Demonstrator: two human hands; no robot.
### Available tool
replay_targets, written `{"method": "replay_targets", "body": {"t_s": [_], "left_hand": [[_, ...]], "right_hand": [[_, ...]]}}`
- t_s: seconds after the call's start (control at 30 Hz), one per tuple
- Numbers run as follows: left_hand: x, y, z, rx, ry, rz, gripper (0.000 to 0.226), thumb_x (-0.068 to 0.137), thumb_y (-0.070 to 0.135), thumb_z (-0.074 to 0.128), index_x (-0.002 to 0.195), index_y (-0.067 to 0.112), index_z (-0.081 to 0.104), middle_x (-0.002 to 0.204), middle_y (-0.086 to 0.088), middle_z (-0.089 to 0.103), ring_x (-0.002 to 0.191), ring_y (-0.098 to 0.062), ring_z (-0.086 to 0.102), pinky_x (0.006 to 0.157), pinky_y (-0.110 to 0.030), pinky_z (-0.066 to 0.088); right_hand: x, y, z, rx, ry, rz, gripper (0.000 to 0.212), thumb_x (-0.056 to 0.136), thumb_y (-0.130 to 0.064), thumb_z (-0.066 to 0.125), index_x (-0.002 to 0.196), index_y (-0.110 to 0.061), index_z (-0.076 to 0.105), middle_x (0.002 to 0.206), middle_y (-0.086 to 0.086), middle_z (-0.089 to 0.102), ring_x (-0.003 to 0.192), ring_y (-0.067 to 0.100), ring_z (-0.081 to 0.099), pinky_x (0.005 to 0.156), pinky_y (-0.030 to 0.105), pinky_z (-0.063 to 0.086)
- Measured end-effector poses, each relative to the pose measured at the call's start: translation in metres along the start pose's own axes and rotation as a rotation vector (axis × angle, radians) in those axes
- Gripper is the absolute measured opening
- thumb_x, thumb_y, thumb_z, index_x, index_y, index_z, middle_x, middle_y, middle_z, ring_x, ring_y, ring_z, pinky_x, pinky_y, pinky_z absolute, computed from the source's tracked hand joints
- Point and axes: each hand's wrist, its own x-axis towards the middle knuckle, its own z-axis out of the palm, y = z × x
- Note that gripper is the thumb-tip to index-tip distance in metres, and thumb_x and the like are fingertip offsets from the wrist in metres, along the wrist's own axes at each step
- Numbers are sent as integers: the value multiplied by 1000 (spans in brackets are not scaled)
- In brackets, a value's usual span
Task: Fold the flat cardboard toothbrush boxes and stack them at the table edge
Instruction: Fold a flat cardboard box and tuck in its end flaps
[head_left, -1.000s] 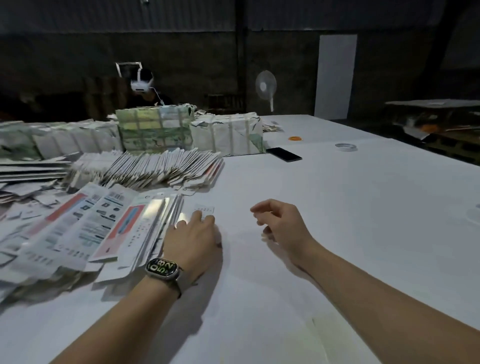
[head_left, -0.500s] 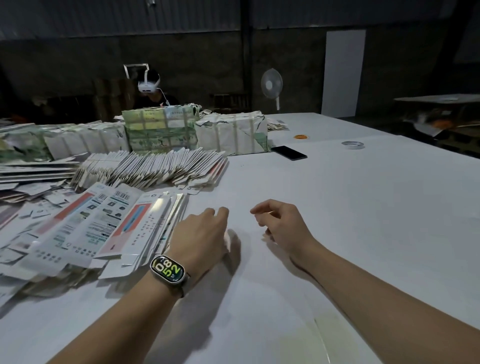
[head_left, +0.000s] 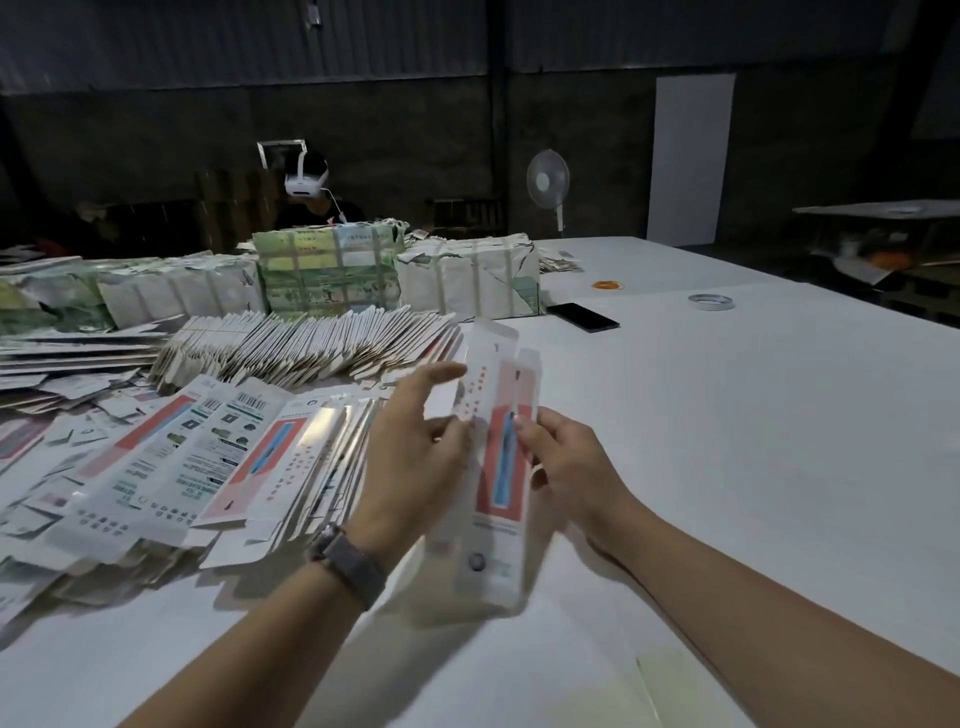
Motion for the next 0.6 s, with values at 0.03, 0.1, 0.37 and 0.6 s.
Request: {"method": "replay_targets", "body": {"t_s": [0.03, 0.1, 0.37, 0.6], "left_hand": [[-3, -4, 6, -136, -10, -111, 41, 95, -5, 58, 118, 28, 56, 124, 5, 64, 85, -14, 76, 62, -26, 61], [-8, -14, 15, -360, -19, -348, 45, 95, -6, 55, 122, 29, 50, 120, 2, 64, 84, -10, 75, 60, -26, 59], [-13, -30, 24, -420, -149, -477, 39, 105, 11, 50, 139, 28, 42, 78, 12, 74, 74, -12, 75, 55, -21, 55], [-16, -23, 25, -454, -218, -428, 43, 98, 24, 63, 134, 28, 40, 114, -14, 72, 93, -28, 76, 73, -36, 62]], "right_hand": [[-1, 0, -1, 17, 3, 20, 24, 104, -31, 49, 108, -18, 69, 90, 4, 76, 79, 19, 74, 75, 34, 59], [-2, -2, -4, 5, 2, 40, 22, 104, -32, 50, 105, -22, 69, 88, 0, 77, 78, 22, 76, 74, 36, 62], [-1, -2, -5, -17, 4, 12, 19, 105, -34, 47, 103, -34, 66, 87, -9, 77, 77, 18, 76, 66, 26, 61], [-1, 2, 2, -100, -35, -78, 17, 106, -37, 43, 104, -44, 58, 102, -5, 74, 84, 17, 75, 79, 34, 62]]}}
